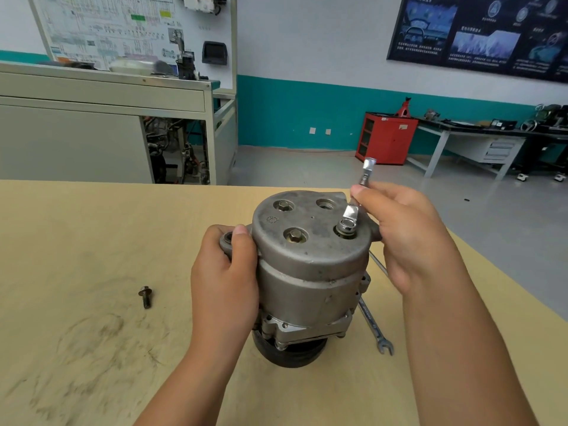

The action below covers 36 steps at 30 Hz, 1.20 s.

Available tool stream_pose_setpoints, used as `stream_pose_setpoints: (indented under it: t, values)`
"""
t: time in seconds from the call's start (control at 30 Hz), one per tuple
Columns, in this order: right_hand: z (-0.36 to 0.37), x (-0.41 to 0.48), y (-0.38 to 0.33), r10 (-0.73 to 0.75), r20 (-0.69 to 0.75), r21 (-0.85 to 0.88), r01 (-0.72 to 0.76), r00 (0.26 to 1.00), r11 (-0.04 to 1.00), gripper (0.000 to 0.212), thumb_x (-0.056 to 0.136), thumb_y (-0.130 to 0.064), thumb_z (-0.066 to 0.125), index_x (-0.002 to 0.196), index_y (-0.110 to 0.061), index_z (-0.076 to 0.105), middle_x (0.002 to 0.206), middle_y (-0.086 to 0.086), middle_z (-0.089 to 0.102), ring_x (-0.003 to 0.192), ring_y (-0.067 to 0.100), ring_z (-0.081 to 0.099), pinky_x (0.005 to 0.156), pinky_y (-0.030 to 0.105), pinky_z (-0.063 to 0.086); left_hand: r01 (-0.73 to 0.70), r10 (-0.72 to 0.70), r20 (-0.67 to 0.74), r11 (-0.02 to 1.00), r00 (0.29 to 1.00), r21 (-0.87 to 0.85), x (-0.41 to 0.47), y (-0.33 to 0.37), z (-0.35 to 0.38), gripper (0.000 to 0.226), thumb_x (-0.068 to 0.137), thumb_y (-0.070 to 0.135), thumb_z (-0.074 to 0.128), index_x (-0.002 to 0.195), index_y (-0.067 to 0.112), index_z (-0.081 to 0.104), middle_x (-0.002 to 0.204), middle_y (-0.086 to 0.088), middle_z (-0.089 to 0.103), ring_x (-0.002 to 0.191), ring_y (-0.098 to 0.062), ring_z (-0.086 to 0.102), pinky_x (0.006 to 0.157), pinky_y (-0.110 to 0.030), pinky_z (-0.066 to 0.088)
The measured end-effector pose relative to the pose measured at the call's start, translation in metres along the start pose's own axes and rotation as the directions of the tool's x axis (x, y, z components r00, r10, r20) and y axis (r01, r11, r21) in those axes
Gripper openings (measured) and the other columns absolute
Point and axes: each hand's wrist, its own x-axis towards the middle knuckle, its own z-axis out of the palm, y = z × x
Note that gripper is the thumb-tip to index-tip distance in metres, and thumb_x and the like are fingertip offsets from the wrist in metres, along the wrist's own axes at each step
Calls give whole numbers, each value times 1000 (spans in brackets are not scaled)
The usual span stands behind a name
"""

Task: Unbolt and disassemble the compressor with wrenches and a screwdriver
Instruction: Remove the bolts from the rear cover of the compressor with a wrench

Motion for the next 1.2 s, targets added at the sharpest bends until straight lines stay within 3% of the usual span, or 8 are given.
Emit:
stream_pose_setpoints:
  t: [0.13, 0.27, 0.43, 0.63, 0.83, 0.93, 1.03, 1.2]
  values:
    - [7, 8, -12, -90, 109, -306, 120, 990, 945, 18, 88, -16, 60, 72, -19, 68, 66, -9, 64, 65, 9, 57, 63, 28, 43, 7, -7, 9, 1000, 1000, -1, 1, 0, 0, 34, 93, 38, 41, 68, 15, 43, 56, 18, 48, 52, -1, 42, 46, -13, 32]
    - [18, 0, -23, -244, 301, -594, 381, 922, 709, 22, 91, -25, 59, 74, -37, 64, 101, -13, 60, 110, 18, 51, 97, 42, 39, -1, 1, 19, 1000, 1000, 2, 1, 2, 1, 32, 89, 36, 39, 71, 10, 47, 58, 17, 50, 53, 0, 44, 48, -13, 34]
    - [14, -25, -27, -308, 513, -537, 579, 801, 613, 21, 93, -26, 54, 96, -41, 70, 102, -26, 54, 112, 6, 37, 104, 40, 27, -3, 3, 18, 1000, 1000, -15, 0, 0, -1, 32, 95, 30, 44, 67, 14, 43, 53, 14, 48, 49, -2, 39, 46, -15, 32]
    - [6, -47, 10, -570, 354, -406, 671, 741, 620, 17, 79, -32, 64, 93, -37, 72, 108, -19, 50, 107, 3, 38, 91, 9, 27, -23, 26, 39, 998, 999, -53, -1, 0, -2, 23, 86, 36, 50, 67, 28, 42, 54, 15, 47, 50, 4, 46, 48, -7, 37]
    - [-1, -51, 41, -809, 32, -270, 784, 587, 559, 12, 84, -25, 68, 95, -26, 71, 96, -7, 61, 96, 21, 57, 85, 19, 42, -5, 5, 0, 1000, 1000, -10, -1, -1, 0, 34, 96, 32, 43, 65, 20, 41, 54, 20, 49, 51, 1, 43, 46, -11, 33]
    - [0, -50, 46, -683, -106, 18, 688, 723, 725, 18, 88, -41, 61, 99, -34, 72, 101, -15, 68, 101, 21, 61, 89, 27, 46, 10, -9, 7, 1000, 1000, -23, 0, 0, 0, 33, 86, 42, 40, 67, 15, 43, 56, 17, 49, 53, 0, 43, 47, -12, 33]
    - [4, -45, 46, -435, -185, 407, 472, 881, 782, 19, 89, -31, 58, 100, -24, 71, 94, -5, 72, 99, 14, 63, 88, 21, 47, 10, -10, 9, 1000, 1000, -23, 1, 0, 0, 35, 85, 42, 39, 68, 12, 41, 56, 14, 46, 52, -2, 40, 46, -14, 32]
    - [8, -31, 24, -194, -294, 469, 318, 936, 824, 16, 85, -7, 52, 99, -15, 49, 71, -2, 72, 77, 10, 68, 71, 15, 48, -4, 4, 19, 1000, 1000, -4, 0, -3, -1, 35, 98, 29, 42, 67, 12, 40, 55, 15, 45, 51, -1, 39, 46, -14, 32]
